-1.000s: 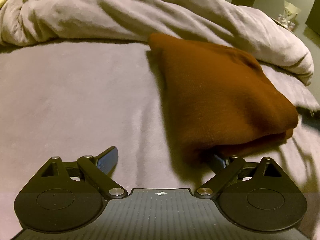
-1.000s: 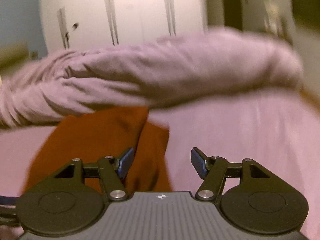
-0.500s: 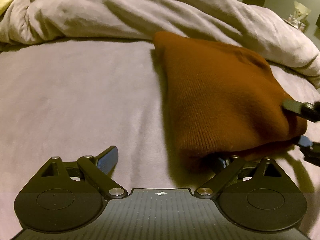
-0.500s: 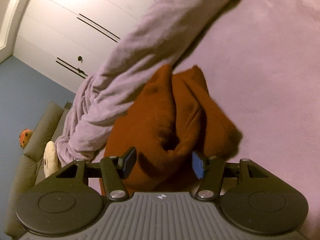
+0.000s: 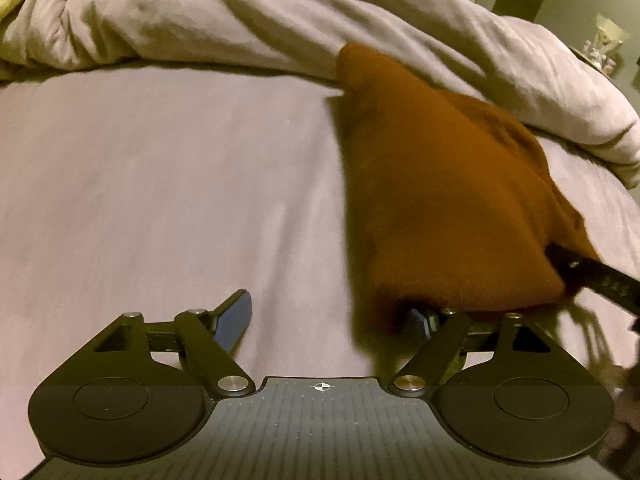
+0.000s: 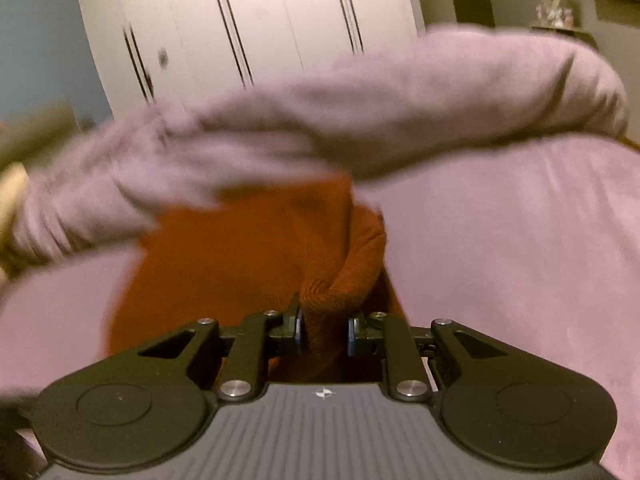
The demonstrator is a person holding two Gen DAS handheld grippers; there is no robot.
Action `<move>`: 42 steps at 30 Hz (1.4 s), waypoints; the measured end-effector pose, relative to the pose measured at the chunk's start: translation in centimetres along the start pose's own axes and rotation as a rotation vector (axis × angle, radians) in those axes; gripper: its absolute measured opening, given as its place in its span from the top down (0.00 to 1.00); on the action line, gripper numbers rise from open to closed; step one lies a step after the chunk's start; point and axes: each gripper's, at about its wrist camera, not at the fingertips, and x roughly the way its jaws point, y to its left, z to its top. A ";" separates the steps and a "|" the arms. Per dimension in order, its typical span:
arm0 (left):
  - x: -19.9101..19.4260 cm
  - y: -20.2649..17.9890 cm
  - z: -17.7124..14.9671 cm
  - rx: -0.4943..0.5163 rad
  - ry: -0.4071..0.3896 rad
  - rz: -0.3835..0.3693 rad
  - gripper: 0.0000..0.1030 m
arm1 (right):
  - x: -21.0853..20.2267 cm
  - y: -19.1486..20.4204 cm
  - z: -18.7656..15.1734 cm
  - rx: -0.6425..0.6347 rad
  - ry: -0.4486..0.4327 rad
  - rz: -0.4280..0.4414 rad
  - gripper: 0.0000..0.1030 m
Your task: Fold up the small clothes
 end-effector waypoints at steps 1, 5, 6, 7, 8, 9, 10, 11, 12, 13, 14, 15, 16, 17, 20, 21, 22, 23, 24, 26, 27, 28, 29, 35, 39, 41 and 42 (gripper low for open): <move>-0.5 0.2 -0.1 0.001 -0.001 -0.004 0.19 | 0.0 -0.5 -0.2 0.005 -0.009 0.011 0.79; -3.5 1.4 0.2 0.013 -0.072 0.040 0.18 | -2.5 -1.7 1.4 0.062 -0.080 -0.046 0.49; -4.1 1.5 0.7 0.012 -0.098 0.046 0.17 | -3.0 -1.9 1.8 0.063 -0.110 -0.056 0.49; -4.3 1.5 1.3 0.001 -0.113 0.040 0.16 | -3.5 -1.9 2.3 0.056 -0.140 -0.070 0.49; -4.2 1.4 2.0 -0.010 -0.119 0.020 0.16 | -3.8 -1.9 2.7 0.041 -0.160 -0.085 0.49; -3.9 1.0 2.8 -0.018 -0.122 -0.007 0.16 | -3.9 -1.6 3.1 0.022 -0.176 -0.084 0.50; -3.3 0.6 3.6 -0.025 -0.119 -0.027 0.16 | -3.7 -1.1 3.4 -0.005 -0.180 -0.062 0.55; -2.7 0.1 4.3 -0.027 -0.117 -0.041 0.16 | -3.1 -0.4 3.8 -0.036 -0.171 -0.034 0.57; -1.9 -0.5 5.0 -0.030 -0.118 -0.051 0.16 | -2.3 0.4 4.1 -0.077 -0.159 0.002 0.61; -1.2 -1.1 5.5 -0.031 -0.115 -0.051 0.16 | -1.7 1.2 4.0 -0.122 -0.143 0.035 0.66; -0.5 -1.6 6.0 -0.026 -0.124 -0.050 0.16 | -0.8 2.1 4.1 -0.167 -0.123 0.059 0.68; 0.1 -2.2 6.3 -0.006 -0.142 -0.052 0.15 | -0.1 2.8 4.2 -0.206 -0.112 0.073 0.73; 0.7 -2.7 6.5 0.013 -0.149 -0.041 0.15 | 0.4 3.4 4.5 -0.246 -0.114 0.081 0.73; 1.3 -3.1 6.8 0.022 -0.149 -0.024 0.15 | 1.0 4.0 4.7 -0.283 -0.117 0.084 0.73; 2.9 -3.3 6.7 0.020 -0.127 -0.013 0.14 | 2.4 4.7 5.1 -0.349 -0.091 0.107 0.73; 3.2 -3.1 6.4 0.017 -0.121 -0.017 0.14 | 3.0 4.9 4.8 -0.388 -0.071 0.096 0.73; 3.5 -3.0 6.1 0.017 -0.122 -0.022 0.11 | 3.7 5.1 4.3 -0.433 -0.046 0.082 0.73; 3.7 -3.0 5.8 0.023 -0.127 -0.027 0.09 | 4.1 5.1 3.7 -0.465 -0.033 0.078 0.73; 4.0 -2.8 5.5 0.026 -0.136 -0.030 0.08 | 4.3 5.0 3.3 -0.492 -0.033 0.073 0.72; 4.5 -2.3 5.2 -0.009 -0.133 -0.035 0.03 | 4.8 4.6 3.0 -0.492 -0.031 0.078 0.72; 4.7 -2.0 5.1 -0.042 -0.126 -0.048 0.02 | 5.0 4.4 3.2 -0.471 -0.026 0.079 0.72; 4.8 -1.6 5.3 -0.062 -0.115 -0.058 0.01 | 5.0 4.4 3.5 -0.458 -0.022 0.080 0.71; 4.7 -1.3 5.5 -0.082 -0.101 -0.073 0.01 | 4.9 4.4 3.6 -0.453 -0.020 0.080 0.70; 2.7 1.5 6.9 -0.139 -0.065 -0.219 0.02 | 1.6 0.9 5.0 -0.276 -0.050 0.045 0.20; 5.2 2.2 7.8 -0.175 0.049 -0.372 0.02 | 3.1 -3.4 5.8 -0.093 0.081 0.104 0.20; 6.8 2.2 7.8 -0.184 0.103 -0.415 0.04 | 4.4 -5.3 6.0 0.034 0.148 0.195 0.20; 7.4 2.1 7.9 -0.186 0.106 -0.436 0.04 | 5.1 -6.1 6.1 0.093 0.178 0.233 0.20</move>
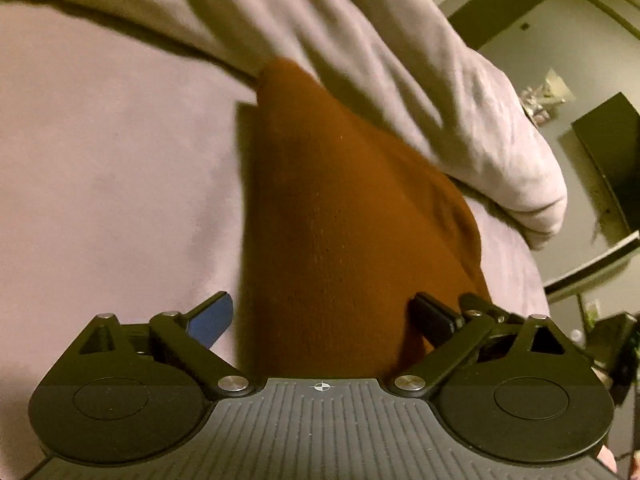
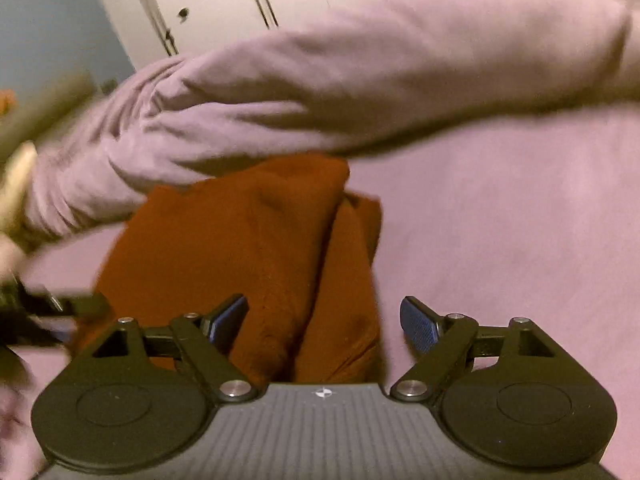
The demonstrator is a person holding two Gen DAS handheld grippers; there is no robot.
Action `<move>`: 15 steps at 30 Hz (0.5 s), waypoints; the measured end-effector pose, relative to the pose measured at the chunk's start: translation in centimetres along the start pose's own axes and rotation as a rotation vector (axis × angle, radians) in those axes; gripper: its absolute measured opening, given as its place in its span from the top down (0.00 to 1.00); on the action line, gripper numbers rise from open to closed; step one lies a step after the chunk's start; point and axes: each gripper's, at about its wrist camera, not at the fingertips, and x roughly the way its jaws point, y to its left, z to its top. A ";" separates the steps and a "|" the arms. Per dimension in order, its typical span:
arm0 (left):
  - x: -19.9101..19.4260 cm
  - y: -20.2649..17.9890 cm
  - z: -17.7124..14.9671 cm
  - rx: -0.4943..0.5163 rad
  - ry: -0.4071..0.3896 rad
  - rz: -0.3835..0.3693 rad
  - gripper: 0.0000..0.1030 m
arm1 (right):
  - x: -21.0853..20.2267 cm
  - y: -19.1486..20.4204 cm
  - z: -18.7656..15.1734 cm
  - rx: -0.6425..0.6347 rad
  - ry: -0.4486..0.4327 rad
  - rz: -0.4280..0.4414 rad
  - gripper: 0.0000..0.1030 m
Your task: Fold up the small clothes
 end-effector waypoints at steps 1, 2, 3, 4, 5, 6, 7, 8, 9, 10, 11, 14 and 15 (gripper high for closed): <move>0.4 0.0 0.2 0.002 0.004 -0.017 0.06 | 0.6 -0.9 0.3 0.050 0.025 0.044 0.20; 0.7 0.0 0.4 0.002 0.008 -0.027 0.15 | 1.2 -1.7 0.4 0.095 0.048 0.092 0.20; 1.0 0.0 0.7 -0.007 0.015 -0.043 0.15 | 1.6 -2.3 0.4 0.119 0.057 0.117 0.21; 1.3 0.0 1.0 -0.018 0.019 -0.046 0.16 | 2.0 -2.6 0.5 0.135 0.061 0.142 0.23; 1.7 0.1 1.2 -0.023 0.024 -0.050 0.16 | 2.4 -2.9 0.7 0.156 0.068 0.170 0.26; 2.0 0.2 1.4 -0.026 0.028 -0.058 0.16 | 2.9 -3.1 0.8 0.181 0.077 0.193 0.31; 2.2 0.3 1.6 -0.037 0.026 -0.065 0.19 | 3.5 -3.2 1.0 0.214 0.084 0.212 0.35; 2.2 0.6 1.8 -0.056 0.022 -0.069 0.25 | 3.8 -3.2 1.1 0.235 0.087 0.225 0.38; 2.2 0.7 1.9 -0.081 0.019 -0.072 0.29 | 4.3 -3.2 1.0 0.255 0.085 0.238 0.41; 2.0 0.8 1.9 -0.090 0.015 -0.073 0.37 | 4.8 -3.0 1.3 0.268 0.082 0.238 0.44; 1.6 0.8 1.9 -0.082 0.009 -0.073 0.44 | 4.9 -2.6 1.3 0.269 0.077 0.236 0.46; -0.5 0.1 1.7 -0.056 -0.011 -0.076 0.50 | 3.3 -0.6 1.6 0.205 0.051 0.223 0.59; -1.5 -0.3 1.5 -0.039 -0.022 -0.069 0.50 | 2.7 0.0 1.8 0.180 0.045 0.221 0.62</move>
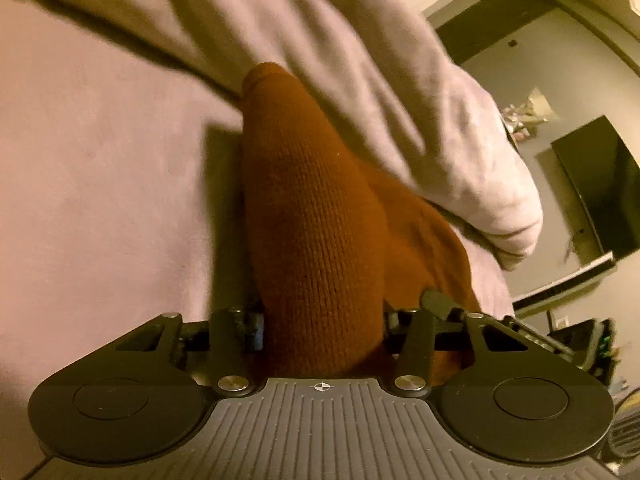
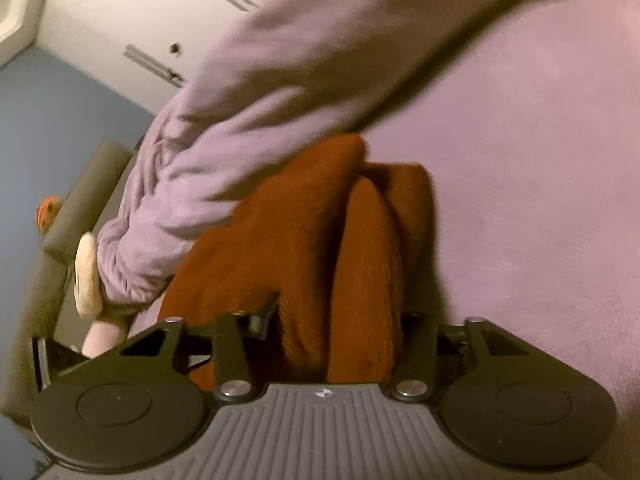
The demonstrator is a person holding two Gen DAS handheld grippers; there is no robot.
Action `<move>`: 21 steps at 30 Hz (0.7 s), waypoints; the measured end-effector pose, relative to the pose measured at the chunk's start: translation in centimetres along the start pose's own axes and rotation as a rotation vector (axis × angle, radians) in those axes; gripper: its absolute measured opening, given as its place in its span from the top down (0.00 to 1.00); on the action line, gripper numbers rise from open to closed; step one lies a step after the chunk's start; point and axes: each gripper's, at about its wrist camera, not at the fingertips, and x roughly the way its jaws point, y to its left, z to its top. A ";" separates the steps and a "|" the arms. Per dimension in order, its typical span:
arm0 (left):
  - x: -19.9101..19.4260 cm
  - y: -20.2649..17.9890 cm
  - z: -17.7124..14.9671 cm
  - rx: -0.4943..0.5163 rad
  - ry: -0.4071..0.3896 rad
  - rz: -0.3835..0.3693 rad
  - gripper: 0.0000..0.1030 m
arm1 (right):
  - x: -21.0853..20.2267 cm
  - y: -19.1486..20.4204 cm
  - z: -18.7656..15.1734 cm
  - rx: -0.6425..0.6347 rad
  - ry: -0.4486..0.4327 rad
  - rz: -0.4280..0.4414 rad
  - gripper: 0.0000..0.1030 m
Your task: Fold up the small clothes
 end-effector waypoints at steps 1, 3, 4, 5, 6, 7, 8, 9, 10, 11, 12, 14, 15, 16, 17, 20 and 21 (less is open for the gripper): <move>-1.0 -0.4 -0.2 0.014 -0.014 0.003 0.51 | -0.6 1.1 -0.1 -0.023 0.000 0.007 0.63; -3.2 -0.6 -0.6 0.021 -0.033 -0.006 0.51 | -1.5 3.1 -0.5 -0.069 -0.001 0.028 0.63; -4.4 -0.3 -0.7 0.015 -0.035 -0.008 0.50 | -1.8 4.2 -0.9 -0.102 -0.001 0.028 0.63; -5.7 0.1 -1.0 0.003 -0.032 0.001 0.50 | -2.0 5.2 -1.3 -0.122 0.003 0.034 0.63; -6.7 0.3 -1.3 0.002 -0.034 0.012 0.50 | -2.1 5.9 -1.7 -0.112 0.010 0.050 0.63; -7.9 0.8 -1.8 0.011 -0.040 0.025 0.49 | -2.2 6.8 -2.4 -0.118 0.020 0.070 0.63; -8.8 1.3 -2.3 0.007 -0.043 0.040 0.49 | -2.2 7.6 -3.2 -0.146 0.022 0.080 0.63; -9.9 1.9 -3.1 -0.004 -0.038 0.065 0.49 | -2.2 8.3 -4.1 -0.167 0.025 0.085 0.63; -10.6 2.4 -3.8 -0.001 -0.031 0.094 0.47 | -2.0 8.9 -5.1 -0.164 0.041 0.094 0.63; -11.2 2.9 -4.8 0.009 -0.024 0.135 0.45 | -1.9 9.1 -6.0 -0.154 0.059 0.096 0.63; -11.5 3.5 -5.5 0.014 -0.018 0.178 0.43 | -1.6 9.4 -7.0 -0.154 0.078 0.082 0.62; -12.6 4.6 -6.9 0.014 -0.019 0.285 0.37 | -1.4 10.1 -8.9 -0.190 0.108 -0.016 0.56; -13.3 4.7 -7.5 0.022 -0.043 0.299 0.36 | -1.6 10.4 -9.6 -0.211 0.106 -0.081 0.49; -14.2 4.6 -7.9 0.028 -0.077 0.298 0.32 | -2.4 10.8 -10.1 -0.230 0.086 -0.123 0.47; -15.2 4.3 -8.2 0.036 -0.120 0.304 0.27 | -3.5 11.2 -10.3 -0.241 0.053 -0.145 0.47; -16.6 2.9 -8.4 0.059 -0.252 0.338 0.12 | -6.2 13.5 -10.7 -0.296 -0.071 -0.187 0.47; -16.3 2.4 -8.3 0.067 -0.269 0.337 0.10 | -6.5 14.8 -11.1 -0.342 -0.104 -0.194 0.47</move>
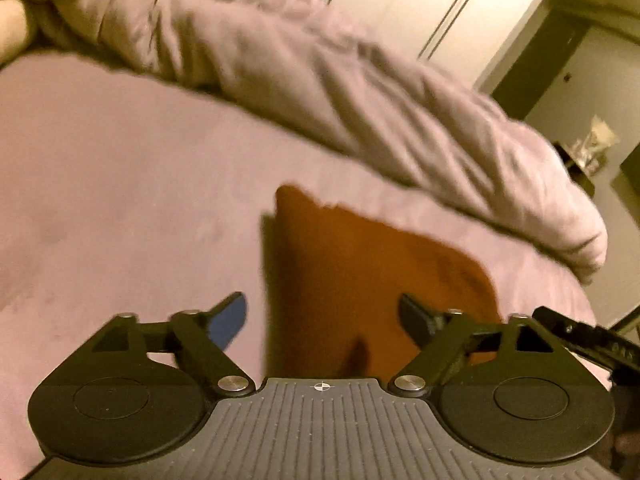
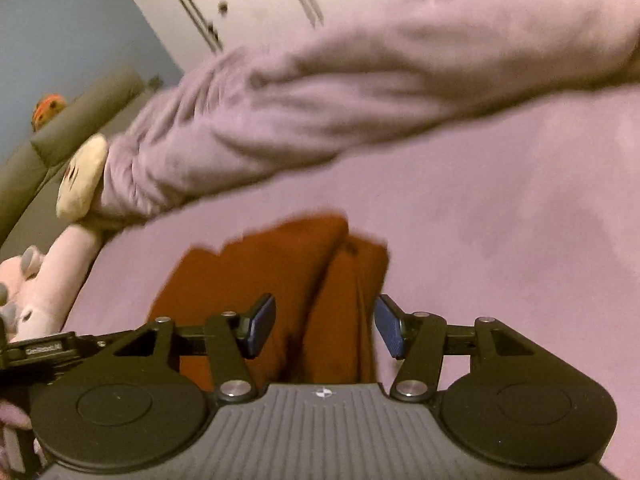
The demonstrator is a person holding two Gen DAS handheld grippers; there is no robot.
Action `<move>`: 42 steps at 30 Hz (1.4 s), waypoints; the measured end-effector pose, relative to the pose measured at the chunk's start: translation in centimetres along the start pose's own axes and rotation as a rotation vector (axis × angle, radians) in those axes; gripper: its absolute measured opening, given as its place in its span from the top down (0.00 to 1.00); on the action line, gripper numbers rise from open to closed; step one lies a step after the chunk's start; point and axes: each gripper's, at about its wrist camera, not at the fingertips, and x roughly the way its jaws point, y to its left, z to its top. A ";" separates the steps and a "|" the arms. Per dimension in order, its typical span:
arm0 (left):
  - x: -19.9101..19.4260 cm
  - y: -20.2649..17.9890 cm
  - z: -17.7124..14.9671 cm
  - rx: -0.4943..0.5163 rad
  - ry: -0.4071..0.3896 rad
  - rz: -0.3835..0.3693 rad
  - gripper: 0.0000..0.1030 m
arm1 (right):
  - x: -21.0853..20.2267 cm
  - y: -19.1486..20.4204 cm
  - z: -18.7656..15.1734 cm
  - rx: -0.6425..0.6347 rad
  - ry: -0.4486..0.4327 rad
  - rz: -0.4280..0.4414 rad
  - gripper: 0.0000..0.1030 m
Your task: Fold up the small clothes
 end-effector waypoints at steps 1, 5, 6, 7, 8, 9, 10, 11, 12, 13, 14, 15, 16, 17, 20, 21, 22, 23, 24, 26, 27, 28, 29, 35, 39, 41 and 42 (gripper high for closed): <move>0.4 -0.6 0.0 0.004 -0.012 0.013 0.09 | -0.2 1.3 0.0 -0.050 -0.023 -0.003 0.47; 2.3 -2.0 -0.7 0.049 -0.058 0.139 0.09 | 1.4 6.0 -0.7 -0.245 -0.047 -0.022 0.50; 2.6 -2.0 -1.1 0.055 -0.067 0.156 0.09 | 2.0 6.7 -1.0 -0.281 -0.052 -0.035 0.51; 3.0 -2.0 -1.4 0.057 -0.065 0.171 0.09 | 2.3 7.0 -1.3 -0.306 -0.060 -0.050 0.51; 3.4 -1.9 -1.8 0.062 -0.056 0.179 0.09 | 2.9 7.4 -1.8 -0.339 -0.062 -0.067 0.51; 3.7 -1.7 -2.2 0.069 -0.039 0.183 0.08 | 3.6 7.6 -2.2 -0.372 -0.063 -0.084 0.51; 4.0 -1.5 -2.7 0.073 -0.029 0.180 0.07 | 4.3 7.5 -2.8 -0.385 -0.048 -0.093 0.51; 3.9 -1.2 -3.1 0.068 -0.030 0.174 0.06 | 5.1 7.4 -3.3 -0.398 -0.016 -0.105 0.51; 3.8 -0.9 -3.4 0.059 -0.028 0.158 0.06 | 5.8 7.1 -4.0 -0.418 0.010 -0.131 0.54; 4.0 -0.8 -3.4 0.053 -0.021 0.144 0.06 | 5.8 6.5 -4.8 -0.442 0.003 -0.151 0.54; 4.0 -0.8 -3.5 0.051 -0.016 0.141 0.05 | 5.7 6.1 -5.3 -0.455 -0.009 -0.165 0.54; 4.2 -1.0 -3.6 0.055 -0.011 0.144 0.05 | 5.3 5.4 -5.5 -0.448 -0.016 -0.187 0.53; 4.4 -1.2 -3.8 0.062 -0.001 0.143 0.05 | 5.0 4.5 -5.4 -0.416 -0.015 -0.197 0.53; 5.0 -1.4 -3.9 0.071 0.017 0.130 0.05 | 4.7 3.5 -5.2 -0.374 -0.006 -0.201 0.51; 5.0 -1.4 -4.3 0.053 0.049 0.107 0.05 | 3.7 2.0 -4.9 -0.283 0.014 -0.213 0.46; 4.5 -1.3 -4.4 0.039 0.041 0.117 0.05 | 3.1 2.2 -4.8 -0.276 0.013 -0.214 0.46; 4.0 -1.2 -4.4 0.028 0.032 0.129 0.05 | 2.6 2.5 -4.9 -0.276 0.006 -0.210 0.46; 3.5 -1.2 -4.6 0.019 0.020 0.137 0.05 | 2.0 2.8 -5.0 -0.276 -0.007 -0.207 0.46; 3.0 -1.3 -4.7 0.015 0.013 0.141 0.05 | 1.6 3.0 -4.9 -0.275 -0.018 -0.206 0.46; 2.1 -1.4 -5.1 0.007 0.004 0.149 0.05 | 0.5 3.3 -5.1 -0.255 -0.034 -0.195 0.46; 1.7 -1.4 -5.2 0.007 0.005 0.154 0.05 | 0.3 3.5 -5.1 -0.240 -0.034 -0.187 0.46; 1.3 -1.5 -5.3 0.007 0.007 0.161 0.05 | -0.1 3.6 -5.1 -0.226 -0.036 -0.177 0.46; 0.9 -1.6 -5.3 0.008 0.008 0.167 0.05 | -0.3 3.8 -5.1 -0.222 -0.037 -0.169 0.46; -0.5 -2.5 -5.9 0.054 0.014 0.203 0.05 | -0.4 5.7 -6.7 -0.290 0.004 -0.175 0.46; -0.7 -2.4 -6.4 0.050 0.036 0.203 0.05 | 0.5 5.5 -7.7 -0.317 0.083 -0.234 0.45; -0.8 -2.5 -6.5 0.059 0.040 0.208 0.05 | 0.5 5.3 -8.0 -0.315 0.093 -0.238 0.45; -0.7 -2.6 -6.6 0.067 0.045 0.214 0.05 | 0.4 5.3 -8.2 -0.323 0.091 -0.241 0.45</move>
